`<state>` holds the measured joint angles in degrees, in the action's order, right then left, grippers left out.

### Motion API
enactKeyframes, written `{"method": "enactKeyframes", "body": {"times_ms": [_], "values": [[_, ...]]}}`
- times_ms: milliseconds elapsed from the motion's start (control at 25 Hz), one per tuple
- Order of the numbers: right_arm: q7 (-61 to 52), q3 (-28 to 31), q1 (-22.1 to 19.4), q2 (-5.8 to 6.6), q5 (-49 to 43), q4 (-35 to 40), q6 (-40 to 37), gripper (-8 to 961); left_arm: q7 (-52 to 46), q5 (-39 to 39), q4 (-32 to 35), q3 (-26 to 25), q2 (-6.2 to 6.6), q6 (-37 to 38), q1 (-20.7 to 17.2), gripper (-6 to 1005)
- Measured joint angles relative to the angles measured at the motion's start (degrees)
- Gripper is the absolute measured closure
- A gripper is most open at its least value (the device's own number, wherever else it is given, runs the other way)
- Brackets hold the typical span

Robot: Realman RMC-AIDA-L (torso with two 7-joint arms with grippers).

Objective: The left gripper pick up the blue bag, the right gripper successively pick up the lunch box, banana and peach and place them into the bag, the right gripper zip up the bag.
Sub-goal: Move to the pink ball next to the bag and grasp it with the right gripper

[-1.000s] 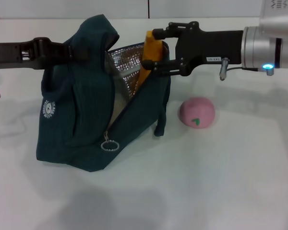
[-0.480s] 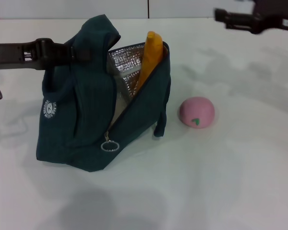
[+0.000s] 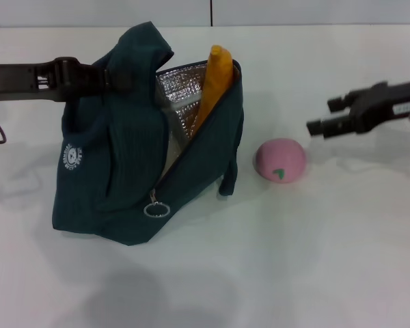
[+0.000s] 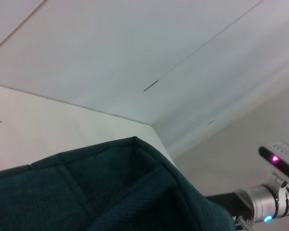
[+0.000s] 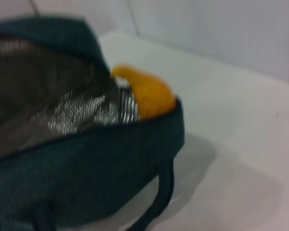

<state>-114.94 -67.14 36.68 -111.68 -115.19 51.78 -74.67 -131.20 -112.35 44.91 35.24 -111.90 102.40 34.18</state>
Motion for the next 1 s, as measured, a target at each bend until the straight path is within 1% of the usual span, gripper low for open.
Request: {"method": "enactKeyframes", "body": {"times_ms": [80,200,240,360,760,1000], "values": [[-0.2,-0.1,0.9,-0.62,-2.3,-0.5,-0.4,173,0.1,-0.1,0.0,0.0,-0.08,0.0,0.0,966],[0.1,-0.3,1.6,-2.03,-5.1,-0.9,-0.3,178,0.2,-0.2,0.0,0.1,-0.18,0.0,0.0,966],[0.4,-0.4,1.9,-2.72,-6.4,-0.9,-0.1,180,0.2,-0.2,0.0,0.1,-0.22,0.0,0.0,966],[0.7,-0.8,2.4,-3.55,-8.0,-1.1,0.2,188,0.4,-0.2,0.0,0.1,-0.28,0.0,0.0,966],[1.0,-8.4,3.4,-3.81,-7.7,-2.1,5.2,233,0.8,-0.2,0.0,0.1,-0.27,0.1,-0.1,966],[1.8,-10.2,3.9,-3.82,-7.7,-2.5,6.5,260,0.8,-0.2,0.0,0.1,-0.24,0.1,0.1,966]]}}
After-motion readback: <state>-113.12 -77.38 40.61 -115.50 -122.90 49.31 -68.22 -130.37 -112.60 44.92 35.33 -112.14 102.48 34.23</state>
